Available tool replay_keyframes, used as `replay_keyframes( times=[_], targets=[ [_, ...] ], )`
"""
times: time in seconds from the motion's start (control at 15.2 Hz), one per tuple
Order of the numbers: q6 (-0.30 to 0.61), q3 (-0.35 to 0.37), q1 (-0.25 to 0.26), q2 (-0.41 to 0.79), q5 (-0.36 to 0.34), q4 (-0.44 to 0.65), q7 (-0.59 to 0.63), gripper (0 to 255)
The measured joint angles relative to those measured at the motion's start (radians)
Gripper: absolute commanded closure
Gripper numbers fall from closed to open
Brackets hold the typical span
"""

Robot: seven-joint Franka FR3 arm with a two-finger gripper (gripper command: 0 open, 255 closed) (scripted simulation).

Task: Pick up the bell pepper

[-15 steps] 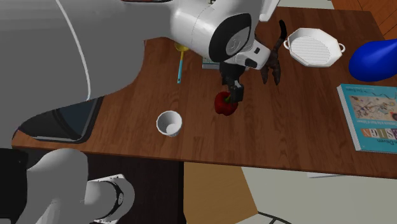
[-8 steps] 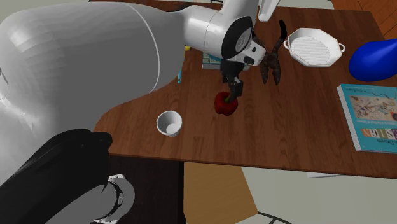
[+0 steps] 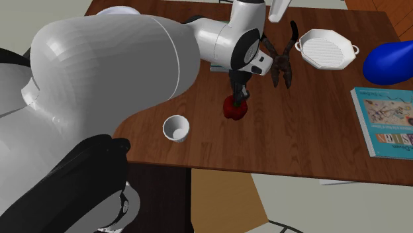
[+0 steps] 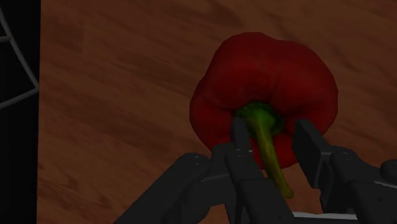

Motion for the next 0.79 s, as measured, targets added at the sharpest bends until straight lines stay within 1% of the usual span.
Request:
replay_keyframes(
  times=[0.53, 0.79],
  targets=[
    [0.001, 0.000, 0.000, 0.001, -0.001, 0.001, 0.000, 255],
    [-0.030, 0.006, -0.003, -0.018, 0.016, 0.017, -0.014, 255]
  ],
)
